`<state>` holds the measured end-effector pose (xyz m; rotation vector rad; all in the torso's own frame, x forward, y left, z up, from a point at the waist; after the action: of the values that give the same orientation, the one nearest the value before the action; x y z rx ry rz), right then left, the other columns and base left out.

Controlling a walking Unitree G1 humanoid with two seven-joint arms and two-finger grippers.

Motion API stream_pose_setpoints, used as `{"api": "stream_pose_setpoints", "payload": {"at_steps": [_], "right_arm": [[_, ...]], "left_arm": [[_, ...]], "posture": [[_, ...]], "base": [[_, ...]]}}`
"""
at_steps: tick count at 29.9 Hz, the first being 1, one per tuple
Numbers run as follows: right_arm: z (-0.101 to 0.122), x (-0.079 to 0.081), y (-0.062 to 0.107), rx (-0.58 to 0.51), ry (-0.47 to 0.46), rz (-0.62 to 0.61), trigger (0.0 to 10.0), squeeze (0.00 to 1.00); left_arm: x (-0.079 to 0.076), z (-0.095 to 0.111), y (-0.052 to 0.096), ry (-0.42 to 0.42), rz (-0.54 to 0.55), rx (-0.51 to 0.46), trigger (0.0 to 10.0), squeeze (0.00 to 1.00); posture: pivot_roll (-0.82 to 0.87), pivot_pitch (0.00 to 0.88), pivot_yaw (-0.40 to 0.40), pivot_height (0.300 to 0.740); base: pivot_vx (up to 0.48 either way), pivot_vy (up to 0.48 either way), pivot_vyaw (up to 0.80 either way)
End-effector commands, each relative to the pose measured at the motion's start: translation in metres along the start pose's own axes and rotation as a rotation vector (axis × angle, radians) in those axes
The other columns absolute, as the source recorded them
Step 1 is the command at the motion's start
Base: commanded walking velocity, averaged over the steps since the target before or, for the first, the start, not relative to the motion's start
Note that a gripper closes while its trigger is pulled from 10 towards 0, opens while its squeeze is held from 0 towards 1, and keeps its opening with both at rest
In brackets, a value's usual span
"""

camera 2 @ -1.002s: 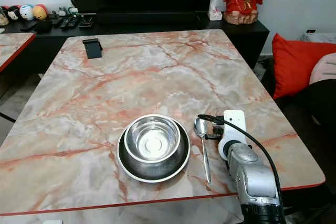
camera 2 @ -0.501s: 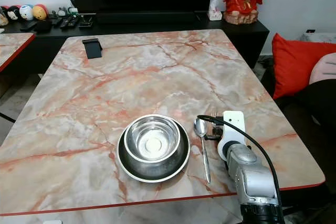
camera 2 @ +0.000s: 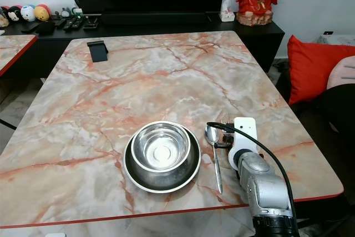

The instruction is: Setting the table

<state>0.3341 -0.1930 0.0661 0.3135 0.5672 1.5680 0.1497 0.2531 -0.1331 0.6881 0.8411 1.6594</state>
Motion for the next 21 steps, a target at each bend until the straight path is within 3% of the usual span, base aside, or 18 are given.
{"api": "stream_pose_setpoints", "payload": {"at_steps": [1,21], "right_arm": [[0.0055,0.0015,-0.0011,-0.017,0.001,0.002,10.0,0.0],[0.0007,-0.0051,-0.0007,-0.005,0.013,-0.021,10.0,0.0]], "left_arm": [[0.0041,-0.0038,0.0011,-0.018,0.011,0.018,10.0,0.0],[-0.0012,0.0013,-0.0004,-0.025,-0.005,-0.004,10.0,0.0]], "posture": [[-0.1,0.0,0.007,0.707],[-0.1,0.0,0.009,0.707]], "base": [[0.0,0.0,0.0],[0.0,0.0,0.0]]}}
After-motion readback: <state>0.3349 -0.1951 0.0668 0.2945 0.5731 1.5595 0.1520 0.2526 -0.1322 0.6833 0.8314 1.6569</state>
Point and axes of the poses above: a point about 5 cm out from each wrist's last joint towards the gripper, its own y axis pointing back from the gripper into the wrist, its own z axis along the axis of the wrist's last joint, x = y × z, the point moved 5 cm from there along -y, pointing out of the wrist towards the gripper, and after that the axes turned 10 degrees about y, right-handed, at the moved point
